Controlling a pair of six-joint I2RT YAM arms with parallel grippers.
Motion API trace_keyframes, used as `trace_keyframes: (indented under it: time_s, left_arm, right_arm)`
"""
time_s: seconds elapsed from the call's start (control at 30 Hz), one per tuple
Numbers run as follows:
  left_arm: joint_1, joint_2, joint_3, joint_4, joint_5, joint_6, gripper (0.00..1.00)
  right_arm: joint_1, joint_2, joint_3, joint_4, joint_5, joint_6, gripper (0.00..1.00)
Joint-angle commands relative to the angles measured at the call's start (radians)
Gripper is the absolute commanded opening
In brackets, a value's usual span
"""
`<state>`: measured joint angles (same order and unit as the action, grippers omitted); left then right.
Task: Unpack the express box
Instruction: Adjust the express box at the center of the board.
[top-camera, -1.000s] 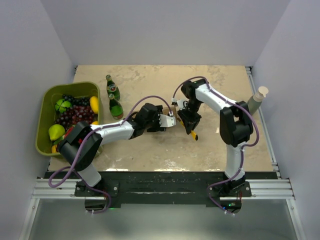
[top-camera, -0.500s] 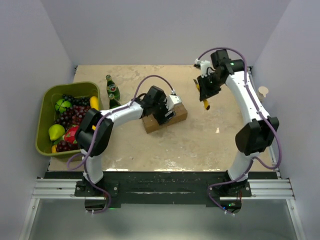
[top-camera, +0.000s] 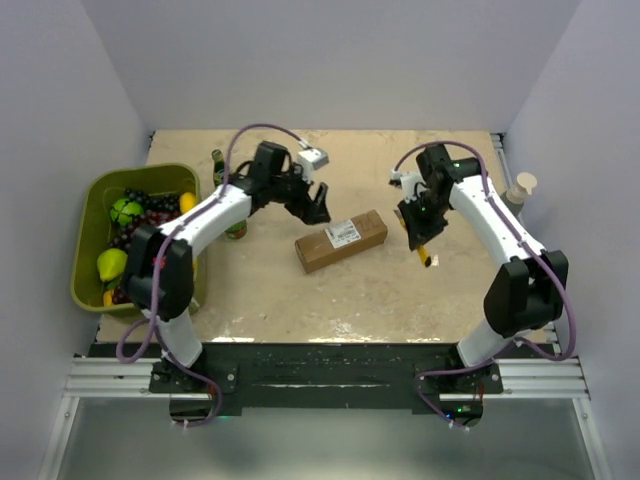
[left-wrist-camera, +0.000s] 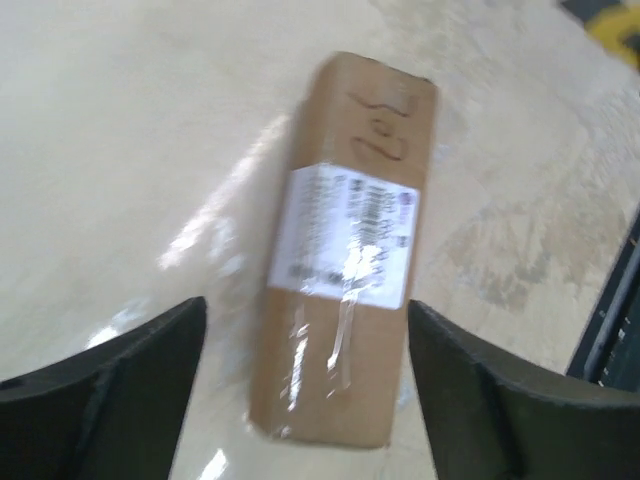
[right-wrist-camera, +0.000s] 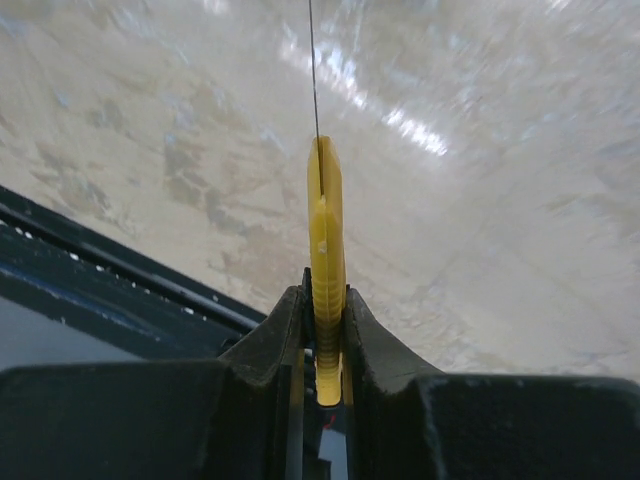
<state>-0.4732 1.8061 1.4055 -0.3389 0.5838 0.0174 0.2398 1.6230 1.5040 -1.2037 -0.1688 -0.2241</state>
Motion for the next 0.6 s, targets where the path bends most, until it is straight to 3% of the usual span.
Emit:
trace_keyframes:
  time_s: [0.0, 0.03, 0.07, 0.17, 0.37, 0.57]
  left_arm:
    - [0.088, -0.154, -0.129, -0.041, -0.174, 0.046, 0.65]
    - [0.088, -0.162, -0.151, -0.043, -0.206, 0.049, 0.56]
    - [0.088, -0.175, -0.170, -0.037, -0.255, 0.055, 0.41]
    - [0.091, -0.176, -0.240, -0.025, -0.325, 0.061, 0.24]
    - [0.090, -0.136, -0.313, -0.015, -0.311, 0.105, 0.19]
    - [0.059, -0.105, -0.309, -0.040, -0.116, 0.228, 0.19]
  right_arm:
    - [0.000, 0.026, -0.064, 0.038, -0.014, 0.023, 0.00]
    - [-0.002, 0.046, -0.056, 0.036, -0.009, 0.020, 0.00]
    - [-0.002, 0.060, -0.045, 0.038, -0.011, 0.022, 0.00]
    - [0.000, 0.136, -0.015, 0.047, -0.030, 0.025, 0.00]
    - [0.009, 0.331, 0.090, 0.067, -0.067, 0.043, 0.00]
    - [0.084, 0.536, 0.349, 0.081, -0.092, 0.054, 0.00]
